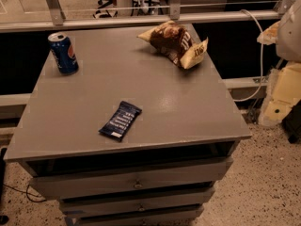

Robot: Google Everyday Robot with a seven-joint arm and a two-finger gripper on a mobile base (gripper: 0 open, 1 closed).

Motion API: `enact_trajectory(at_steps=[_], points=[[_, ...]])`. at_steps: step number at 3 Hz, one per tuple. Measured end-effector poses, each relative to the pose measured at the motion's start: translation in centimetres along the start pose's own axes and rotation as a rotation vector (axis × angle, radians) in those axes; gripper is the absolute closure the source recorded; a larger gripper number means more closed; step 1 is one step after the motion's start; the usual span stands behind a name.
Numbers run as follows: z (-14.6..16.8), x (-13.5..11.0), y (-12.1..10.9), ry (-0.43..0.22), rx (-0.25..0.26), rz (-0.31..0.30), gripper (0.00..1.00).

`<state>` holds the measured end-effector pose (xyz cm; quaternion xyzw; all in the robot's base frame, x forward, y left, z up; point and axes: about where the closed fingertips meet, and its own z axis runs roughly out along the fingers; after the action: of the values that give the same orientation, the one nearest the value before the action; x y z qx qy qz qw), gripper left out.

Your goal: Pick brown chip bag

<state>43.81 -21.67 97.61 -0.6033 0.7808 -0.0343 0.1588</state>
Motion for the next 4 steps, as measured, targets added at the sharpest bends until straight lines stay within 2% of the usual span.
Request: enact_trajectory(at_steps=[2,3,4], points=[[0.3,-0.4,-0.4,-0.022,0.018,-0.004,0.00],[2.6,-1.9,-3.3,-0.090,0.066,-0.017,0.00],[5.1,-5.0,-9.1,-0.207,0.140,-0.022,0.00]])
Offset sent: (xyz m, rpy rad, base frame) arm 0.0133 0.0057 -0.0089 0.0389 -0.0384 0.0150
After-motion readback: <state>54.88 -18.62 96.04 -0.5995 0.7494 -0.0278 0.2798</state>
